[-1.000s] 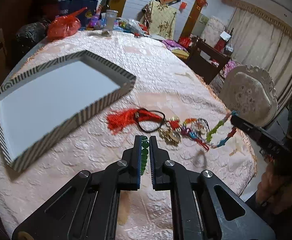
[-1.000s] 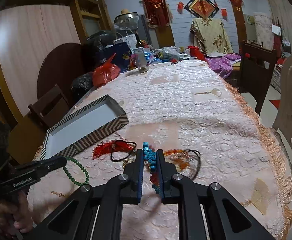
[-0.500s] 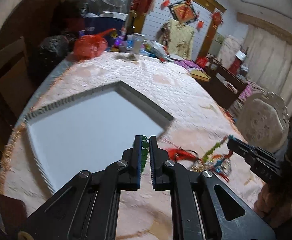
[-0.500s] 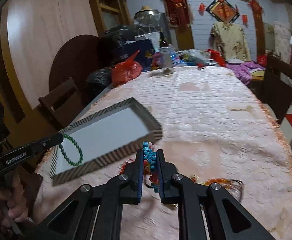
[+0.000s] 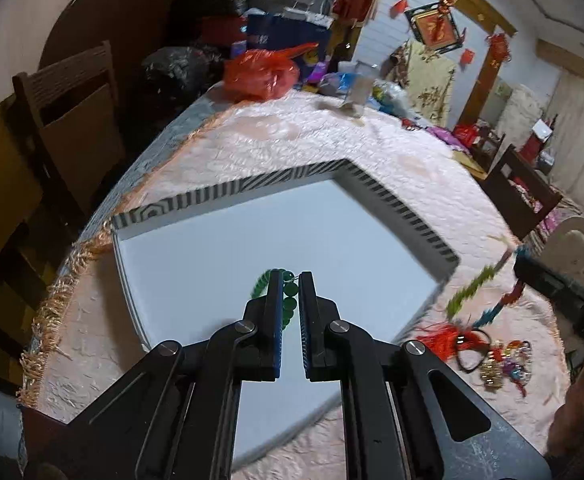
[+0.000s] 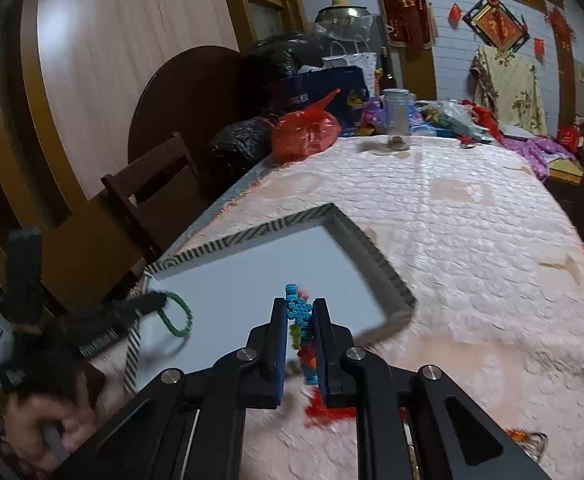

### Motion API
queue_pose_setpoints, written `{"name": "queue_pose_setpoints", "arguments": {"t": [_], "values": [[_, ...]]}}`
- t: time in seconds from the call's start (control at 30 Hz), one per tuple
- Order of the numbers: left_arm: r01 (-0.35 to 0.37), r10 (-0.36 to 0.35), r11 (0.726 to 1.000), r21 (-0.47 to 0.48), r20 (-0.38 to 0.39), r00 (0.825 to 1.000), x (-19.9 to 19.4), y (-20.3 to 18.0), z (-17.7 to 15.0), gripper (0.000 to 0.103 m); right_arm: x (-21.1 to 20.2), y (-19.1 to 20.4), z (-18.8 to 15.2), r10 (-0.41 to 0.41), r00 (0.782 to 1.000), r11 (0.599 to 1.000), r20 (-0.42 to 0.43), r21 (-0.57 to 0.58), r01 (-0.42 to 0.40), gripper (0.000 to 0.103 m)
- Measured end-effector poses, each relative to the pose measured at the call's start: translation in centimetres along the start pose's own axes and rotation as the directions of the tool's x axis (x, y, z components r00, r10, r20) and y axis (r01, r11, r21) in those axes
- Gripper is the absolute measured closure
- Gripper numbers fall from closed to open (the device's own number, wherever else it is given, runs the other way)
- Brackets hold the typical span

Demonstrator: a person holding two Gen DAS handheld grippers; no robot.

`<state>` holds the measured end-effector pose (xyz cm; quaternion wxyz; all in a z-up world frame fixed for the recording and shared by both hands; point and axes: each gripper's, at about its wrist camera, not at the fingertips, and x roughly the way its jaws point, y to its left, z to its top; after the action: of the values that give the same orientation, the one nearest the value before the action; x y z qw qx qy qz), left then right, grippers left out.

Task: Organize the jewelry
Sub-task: 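Carry the bracelet and beaded string into the striped tray with both grippers, then open both grippers to release the items inside the tray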

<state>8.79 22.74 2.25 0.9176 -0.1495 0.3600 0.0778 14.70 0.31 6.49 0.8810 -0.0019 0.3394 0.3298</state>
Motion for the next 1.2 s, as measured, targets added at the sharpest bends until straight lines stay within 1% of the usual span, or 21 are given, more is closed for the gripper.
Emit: {"name": "queue_pose_setpoints", "arguments": {"t": [0.1,0.27,0.47,0.63,0.73,0.87,1.03,1.2], "values": [[-0.008,0.008,1.0,-0.01,-0.017,1.0,0.8,0.6,-0.4,0.097,1.6,0.9,0.9,0.018,1.0,1.0,-0.013,0.003,-0.018,0.092],[-0.019,0.019,1.0,-0.003,-0.034,0.999,1.4,0.8,-0.8,0.097,4.1,1.4,1.3,0.081,0.996,0.996,-0.038,0.047,-0.079,0.092],[-0.026,0.026,1.0,0.0,-0.057,0.998,1.8,0.4,-1.9,0.097,6.9,1.1,-0.3,0.118,0.988,0.989,-0.101,0.104,-0.108,0.092],[-0.015,0.015,1.0,0.009,-0.081,0.997,2.6,-0.1,-2.7,0.097,7.8,2.1,-1.3,0.142,0.981,0.989,-0.132,0.07,-0.133,0.092],[-0.023,0.025,0.999,0.023,-0.105,0.994,3.3,-0.4,-3.1,0.097,8.2,2.2,-1.6,0.131,0.981,0.99,-0.143,0.063,-0.123,0.092],[-0.054,0.057,0.998,0.022,-0.138,0.989,4.2,-0.3,-3.7,0.097,9.0,1.4,-2.3,0.088,0.982,0.994,-0.17,0.071,-0.077,0.092],[-0.077,0.08,0.997,0.022,-0.156,0.985,4.7,-0.1,-4.2,0.097,10.3,0.9,-3.5,0.049,0.972,0.997,-0.229,0.063,-0.036,0.092],[-0.096,0.1,0.995,0.03,-0.158,0.982,4.8,0.0,-4.6,0.097,10.7,0.9,-3.8,0.047,0.971,0.998,-0.235,0.05,-0.036,0.091]]}}
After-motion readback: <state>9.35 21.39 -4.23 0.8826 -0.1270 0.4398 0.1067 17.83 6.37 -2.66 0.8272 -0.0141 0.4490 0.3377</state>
